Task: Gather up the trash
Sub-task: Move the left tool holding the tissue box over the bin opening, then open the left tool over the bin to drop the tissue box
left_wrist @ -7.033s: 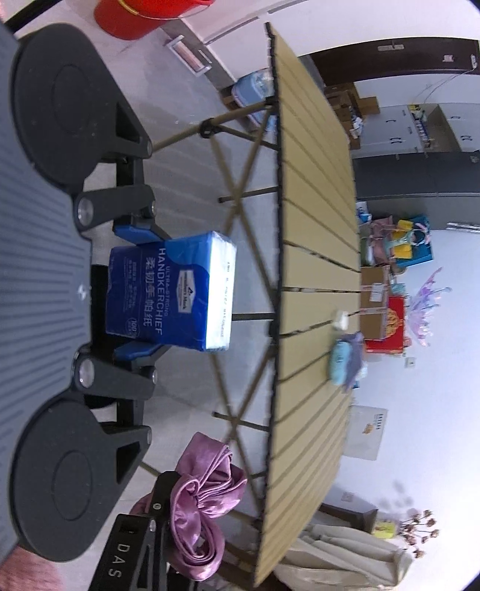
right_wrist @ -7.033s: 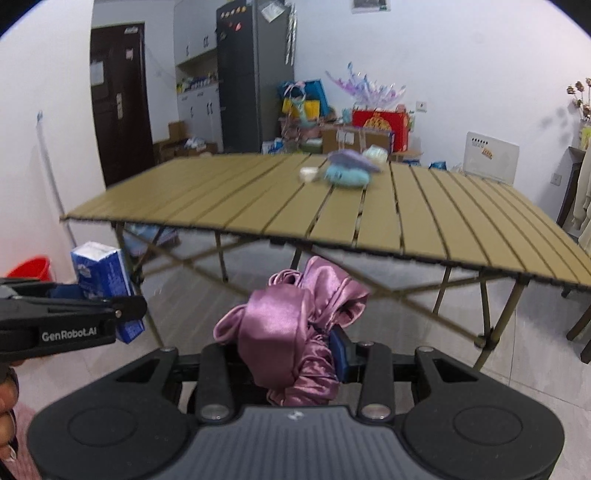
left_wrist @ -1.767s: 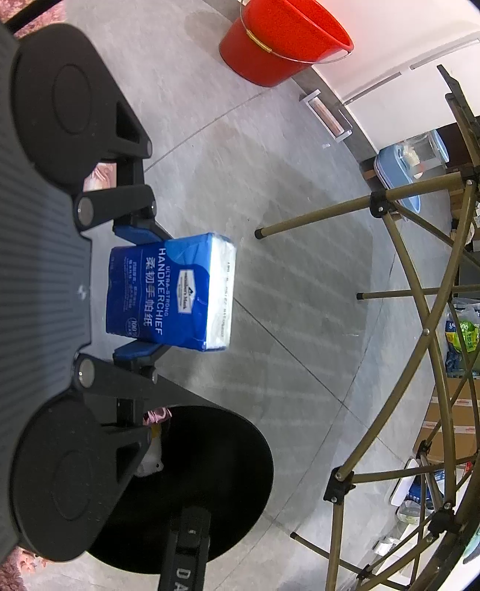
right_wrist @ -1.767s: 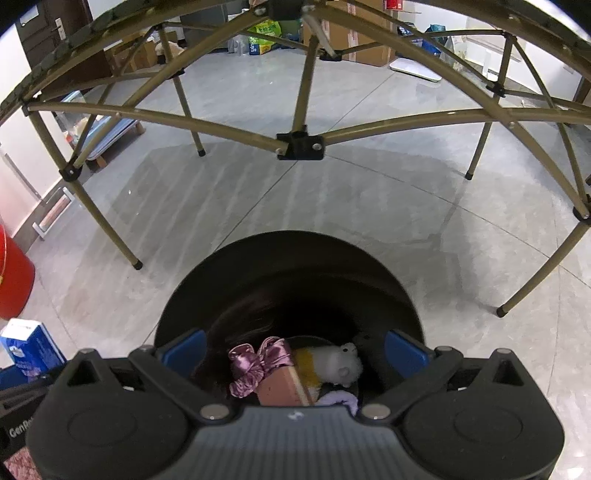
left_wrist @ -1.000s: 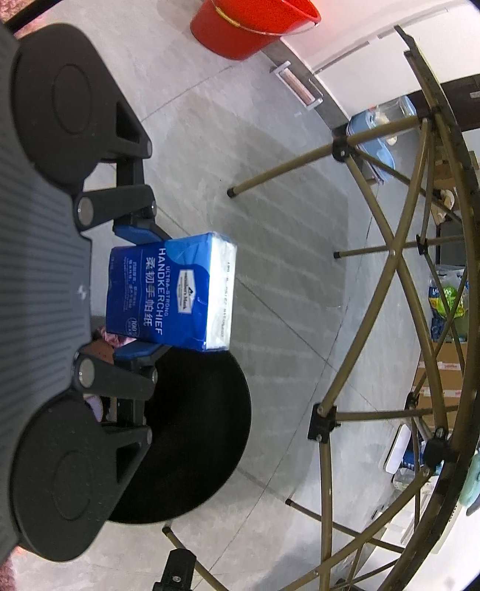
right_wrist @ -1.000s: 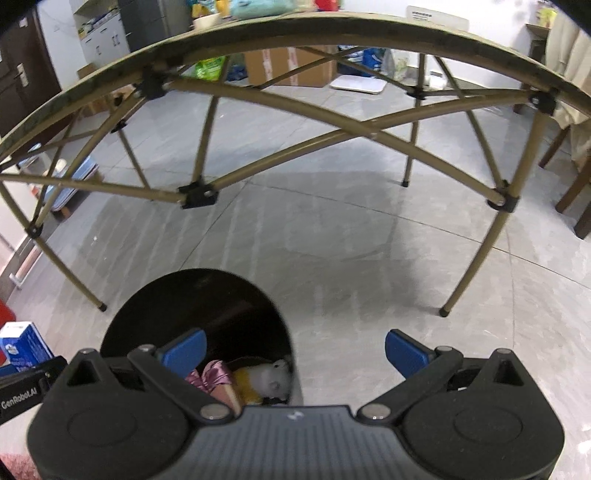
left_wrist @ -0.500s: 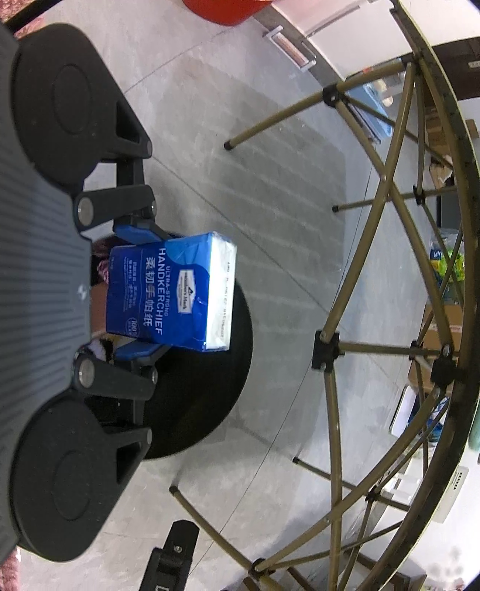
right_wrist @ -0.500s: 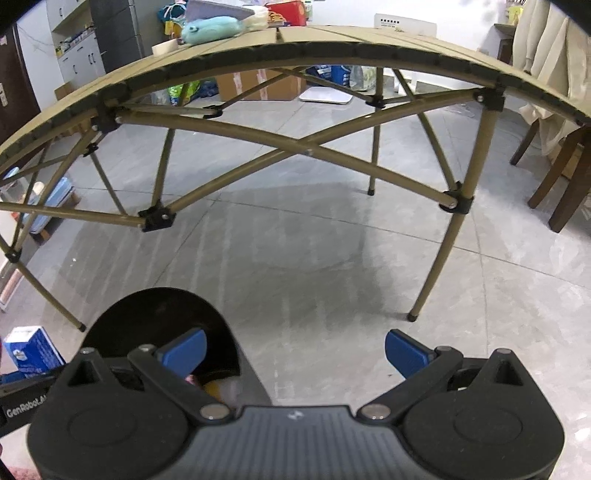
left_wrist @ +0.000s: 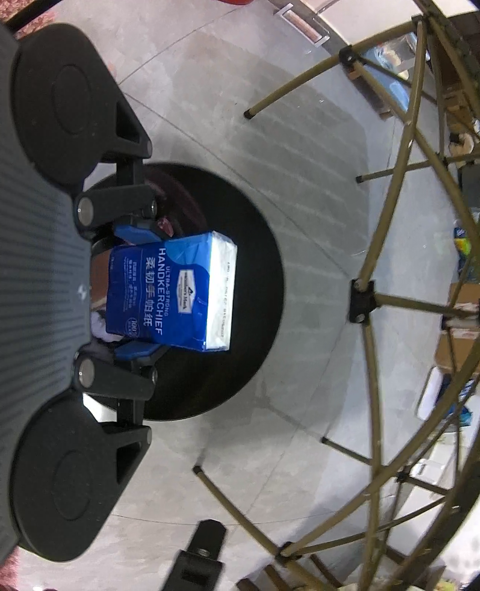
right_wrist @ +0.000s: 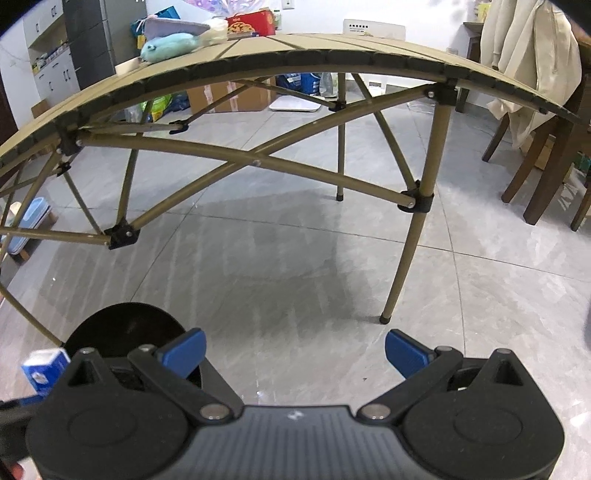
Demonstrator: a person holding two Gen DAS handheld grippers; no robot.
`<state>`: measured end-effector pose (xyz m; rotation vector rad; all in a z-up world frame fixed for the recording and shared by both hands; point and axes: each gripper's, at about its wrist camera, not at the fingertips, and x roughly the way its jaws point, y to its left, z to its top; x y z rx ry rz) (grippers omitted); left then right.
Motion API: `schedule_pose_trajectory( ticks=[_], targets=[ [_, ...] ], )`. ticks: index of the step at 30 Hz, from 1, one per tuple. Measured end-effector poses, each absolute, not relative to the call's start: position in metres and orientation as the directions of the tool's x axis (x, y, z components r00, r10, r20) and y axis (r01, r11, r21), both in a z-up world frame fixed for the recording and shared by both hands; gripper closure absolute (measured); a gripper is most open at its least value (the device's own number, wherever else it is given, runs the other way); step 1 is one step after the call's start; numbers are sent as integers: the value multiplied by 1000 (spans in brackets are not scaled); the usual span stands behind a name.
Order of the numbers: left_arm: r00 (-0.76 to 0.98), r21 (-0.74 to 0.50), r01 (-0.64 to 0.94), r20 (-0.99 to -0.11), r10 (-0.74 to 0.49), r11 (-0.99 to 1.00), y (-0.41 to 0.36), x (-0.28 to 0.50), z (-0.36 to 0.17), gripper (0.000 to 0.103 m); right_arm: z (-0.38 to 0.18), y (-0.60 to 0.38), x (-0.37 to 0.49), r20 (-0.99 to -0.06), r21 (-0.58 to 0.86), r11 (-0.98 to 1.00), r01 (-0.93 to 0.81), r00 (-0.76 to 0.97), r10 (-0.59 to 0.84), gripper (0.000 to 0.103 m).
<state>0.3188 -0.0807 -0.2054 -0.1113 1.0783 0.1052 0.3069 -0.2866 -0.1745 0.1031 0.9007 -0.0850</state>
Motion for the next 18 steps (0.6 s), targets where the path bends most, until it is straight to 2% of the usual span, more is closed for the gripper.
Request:
schedule_pose_trajectory(
  ticks=[10, 18],
  targets=[
    [293, -14, -178, -955, 40, 984, -78, 342, -242, 52, -177, -293, 305, -791, 66, 989, 132, 612, -28, 0],
    [268, -5, -193, -962, 48, 981, -80, 350, -252, 52, -184, -298, 306, -805, 81, 984, 161, 593, -31, 0]
  ],
)
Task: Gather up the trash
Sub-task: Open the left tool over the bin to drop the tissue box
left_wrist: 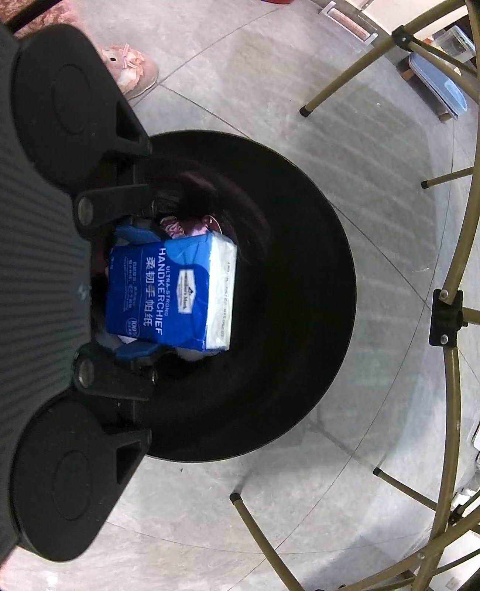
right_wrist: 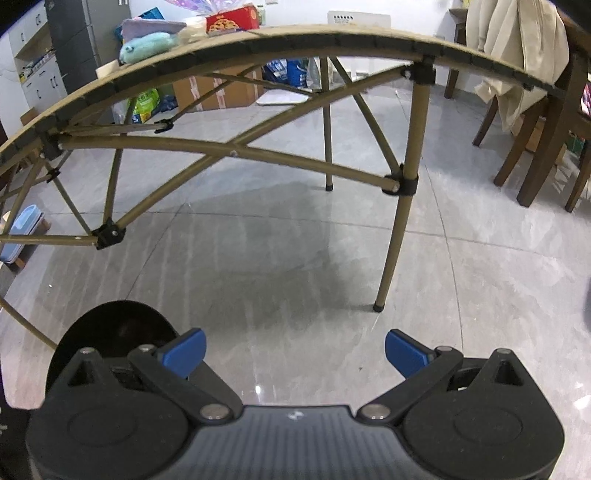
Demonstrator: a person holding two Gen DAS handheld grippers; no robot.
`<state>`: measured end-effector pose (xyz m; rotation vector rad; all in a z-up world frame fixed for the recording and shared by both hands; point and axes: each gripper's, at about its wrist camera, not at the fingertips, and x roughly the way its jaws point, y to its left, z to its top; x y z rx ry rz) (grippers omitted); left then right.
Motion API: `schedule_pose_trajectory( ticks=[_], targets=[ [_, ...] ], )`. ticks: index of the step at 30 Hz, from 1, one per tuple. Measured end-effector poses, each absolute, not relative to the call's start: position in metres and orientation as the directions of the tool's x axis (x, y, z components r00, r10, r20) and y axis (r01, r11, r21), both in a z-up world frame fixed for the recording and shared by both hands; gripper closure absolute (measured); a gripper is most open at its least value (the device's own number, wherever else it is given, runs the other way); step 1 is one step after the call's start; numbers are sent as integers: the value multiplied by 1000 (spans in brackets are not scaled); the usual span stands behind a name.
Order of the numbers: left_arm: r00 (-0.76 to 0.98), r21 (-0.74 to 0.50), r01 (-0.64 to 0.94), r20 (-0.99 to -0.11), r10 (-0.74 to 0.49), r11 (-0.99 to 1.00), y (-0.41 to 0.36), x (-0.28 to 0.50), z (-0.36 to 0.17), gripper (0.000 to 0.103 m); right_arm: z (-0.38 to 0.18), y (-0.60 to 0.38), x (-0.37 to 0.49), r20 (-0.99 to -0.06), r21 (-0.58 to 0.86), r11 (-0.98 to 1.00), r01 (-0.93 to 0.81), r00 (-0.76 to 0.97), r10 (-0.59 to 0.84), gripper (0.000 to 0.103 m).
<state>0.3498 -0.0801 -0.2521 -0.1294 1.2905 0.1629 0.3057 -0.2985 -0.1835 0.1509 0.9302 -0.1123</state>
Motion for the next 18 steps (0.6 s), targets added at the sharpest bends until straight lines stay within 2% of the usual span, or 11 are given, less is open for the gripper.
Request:
schedule_pose_trajectory(
  ticks=[14, 17, 18],
  targets=[
    [247, 9, -171, -968, 52, 985, -84, 353, -259, 51, -197, -302, 309, -834, 97, 978, 183, 551, -21, 0],
    [240, 19, -160, -969, 58, 987, -84, 352, -259, 43, -196, -299, 309, -832, 97, 980, 174, 555, -16, 0],
    [242, 25, -159, -968, 63, 987, -84, 352, -258, 32, -196, -300, 309, -832, 98, 980, 174, 555, -16, 0]
  ],
)
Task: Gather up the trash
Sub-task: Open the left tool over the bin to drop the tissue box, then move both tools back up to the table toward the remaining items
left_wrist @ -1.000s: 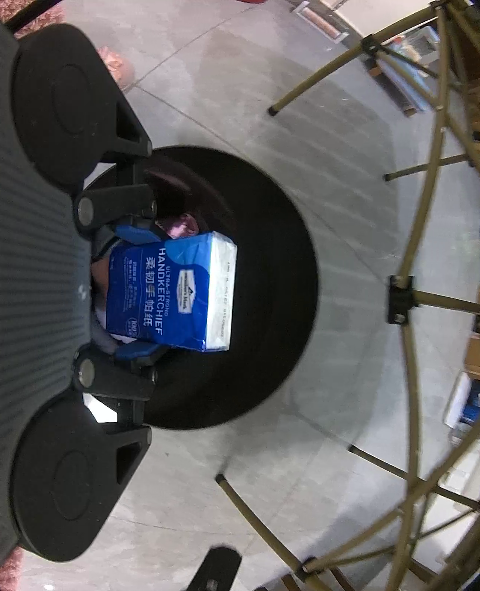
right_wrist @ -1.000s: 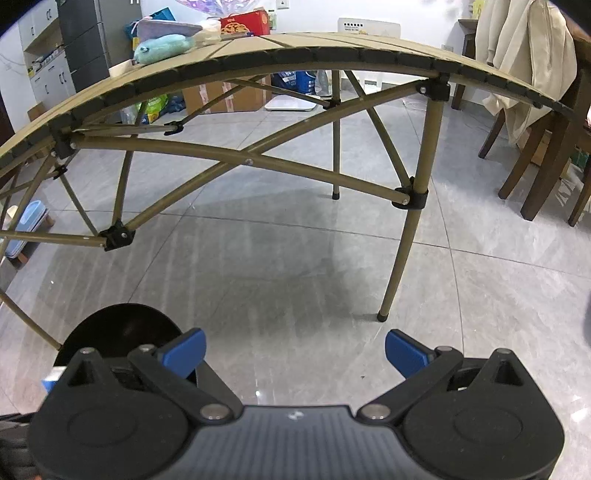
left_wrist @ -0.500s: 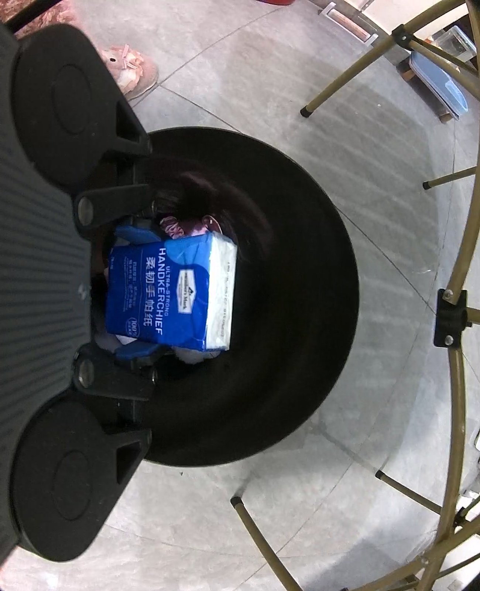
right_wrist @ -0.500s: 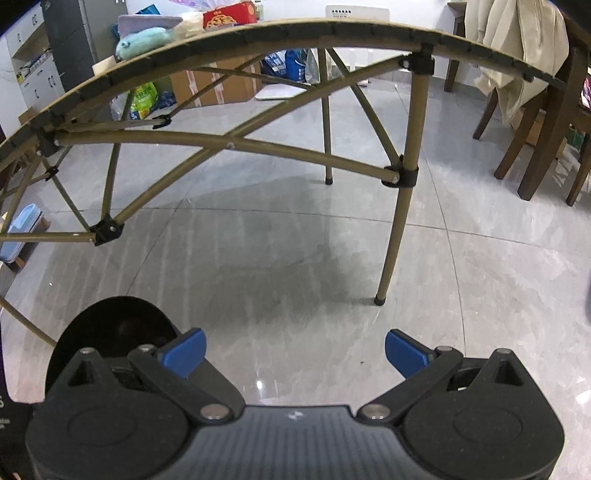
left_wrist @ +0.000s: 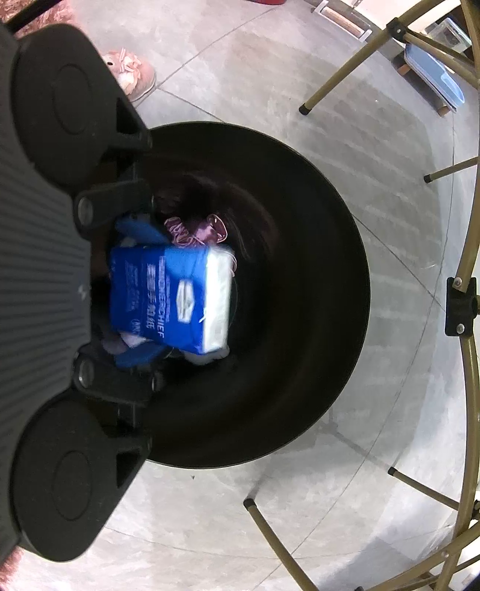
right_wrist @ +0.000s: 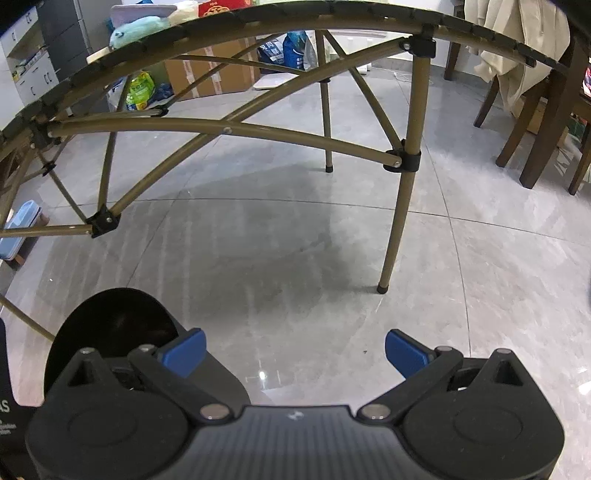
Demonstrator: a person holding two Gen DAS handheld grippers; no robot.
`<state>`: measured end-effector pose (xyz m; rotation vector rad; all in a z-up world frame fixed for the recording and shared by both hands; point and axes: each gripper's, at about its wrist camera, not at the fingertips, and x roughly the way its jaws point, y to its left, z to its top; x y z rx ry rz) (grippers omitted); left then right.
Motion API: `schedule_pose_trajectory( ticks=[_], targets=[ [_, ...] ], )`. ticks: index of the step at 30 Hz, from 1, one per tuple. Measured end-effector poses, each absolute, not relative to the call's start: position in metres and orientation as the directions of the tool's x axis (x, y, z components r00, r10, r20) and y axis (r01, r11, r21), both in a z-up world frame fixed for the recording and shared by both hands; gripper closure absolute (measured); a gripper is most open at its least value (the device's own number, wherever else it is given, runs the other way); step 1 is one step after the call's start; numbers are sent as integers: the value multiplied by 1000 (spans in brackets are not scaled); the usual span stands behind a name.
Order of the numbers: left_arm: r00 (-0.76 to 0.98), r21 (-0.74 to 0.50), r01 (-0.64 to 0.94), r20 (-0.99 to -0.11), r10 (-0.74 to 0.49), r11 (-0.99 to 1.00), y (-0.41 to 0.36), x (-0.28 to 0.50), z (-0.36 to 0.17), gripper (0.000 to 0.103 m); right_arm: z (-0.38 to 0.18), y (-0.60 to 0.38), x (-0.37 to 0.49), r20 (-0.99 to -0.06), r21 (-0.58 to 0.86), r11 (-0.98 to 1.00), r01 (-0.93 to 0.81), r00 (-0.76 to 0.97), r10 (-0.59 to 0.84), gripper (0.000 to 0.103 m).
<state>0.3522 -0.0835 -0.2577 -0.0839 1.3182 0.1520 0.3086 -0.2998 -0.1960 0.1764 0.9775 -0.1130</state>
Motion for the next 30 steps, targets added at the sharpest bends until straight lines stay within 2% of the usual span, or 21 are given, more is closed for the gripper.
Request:
schedule_pose_trajectory(
  ticks=[1, 3, 18, 30],
  targets=[
    [245, 32, -159, -967, 71, 987, -84, 352, -257, 18, -196, -301, 308, -832, 98, 979, 176, 555, -16, 0],
    [251, 45, -158, -964, 84, 986, -86, 352, -254, 2, -196, -302, 308, -831, 100, 979, 179, 556, -17, 0],
    [292, 70, -119, -951, 102, 990, -82, 350, -249, 2, -198, -297, 308, -840, 102, 983, 156, 542, 1, 0],
    [334, 40, -116, -939, 77, 992, -78, 345, -234, 1, -196, -294, 307, -838, 104, 986, 132, 545, 15, 0]
  ],
)
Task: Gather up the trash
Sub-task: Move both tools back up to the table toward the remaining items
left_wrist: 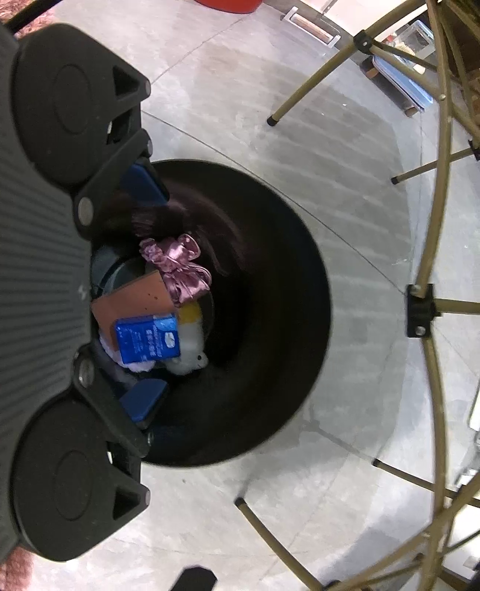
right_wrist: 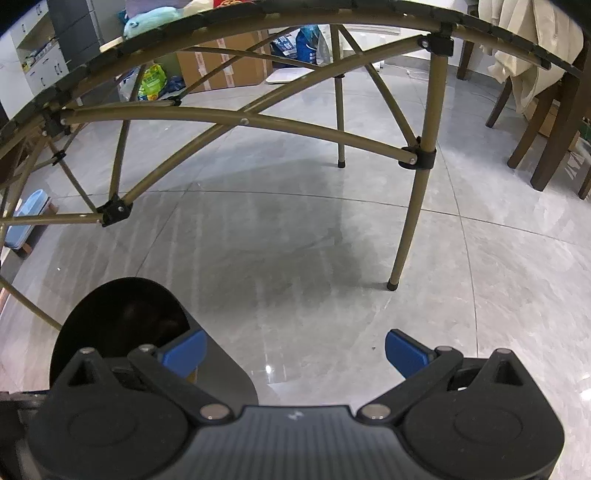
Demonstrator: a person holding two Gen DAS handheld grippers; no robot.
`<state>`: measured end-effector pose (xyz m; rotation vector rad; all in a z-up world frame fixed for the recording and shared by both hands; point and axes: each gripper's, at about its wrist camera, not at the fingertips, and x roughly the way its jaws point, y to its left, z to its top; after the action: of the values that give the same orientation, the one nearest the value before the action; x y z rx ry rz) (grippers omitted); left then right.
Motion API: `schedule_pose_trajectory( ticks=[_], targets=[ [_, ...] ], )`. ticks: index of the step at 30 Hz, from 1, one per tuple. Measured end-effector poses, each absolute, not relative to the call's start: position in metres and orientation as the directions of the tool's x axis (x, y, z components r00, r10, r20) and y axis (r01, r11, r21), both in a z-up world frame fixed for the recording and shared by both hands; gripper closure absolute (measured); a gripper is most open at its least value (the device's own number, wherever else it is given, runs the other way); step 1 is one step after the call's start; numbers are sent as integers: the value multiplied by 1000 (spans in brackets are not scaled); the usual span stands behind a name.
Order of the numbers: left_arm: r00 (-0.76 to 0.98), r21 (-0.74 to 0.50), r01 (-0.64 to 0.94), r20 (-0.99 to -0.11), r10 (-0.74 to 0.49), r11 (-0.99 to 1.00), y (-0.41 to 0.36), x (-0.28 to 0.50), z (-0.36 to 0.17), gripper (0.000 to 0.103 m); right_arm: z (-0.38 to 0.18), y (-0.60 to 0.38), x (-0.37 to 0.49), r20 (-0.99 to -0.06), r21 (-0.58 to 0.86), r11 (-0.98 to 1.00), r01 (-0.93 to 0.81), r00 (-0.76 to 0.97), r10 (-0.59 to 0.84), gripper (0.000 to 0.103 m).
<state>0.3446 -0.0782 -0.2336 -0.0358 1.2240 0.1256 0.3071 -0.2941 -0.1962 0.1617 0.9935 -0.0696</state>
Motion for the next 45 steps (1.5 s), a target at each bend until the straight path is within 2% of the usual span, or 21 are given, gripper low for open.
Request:
schedule_pose_trajectory(
  ticks=[14, 20, 37, 45],
  targets=[
    [477, 18, -150, -875, 88, 989, -64, 336, -185, 0, -167, -288, 303, -769, 83, 994, 77, 640, 15, 0],
    [567, -20, -160, -820, 76, 987, -58, 328, -163, 0, -155, -289, 301, -728, 103, 993, 58, 685, 35, 0],
    [838, -60, -159, -537, 102, 985, -49, 290, -94, 0, -98, -280, 282, -501, 100, 991, -91, 856, 129, 0],
    [863, -91, -177, -493, 110, 980, -39, 293, -77, 0, -72, -283, 279, -381, 120, 985, -125, 910, 162, 0]
  ],
)
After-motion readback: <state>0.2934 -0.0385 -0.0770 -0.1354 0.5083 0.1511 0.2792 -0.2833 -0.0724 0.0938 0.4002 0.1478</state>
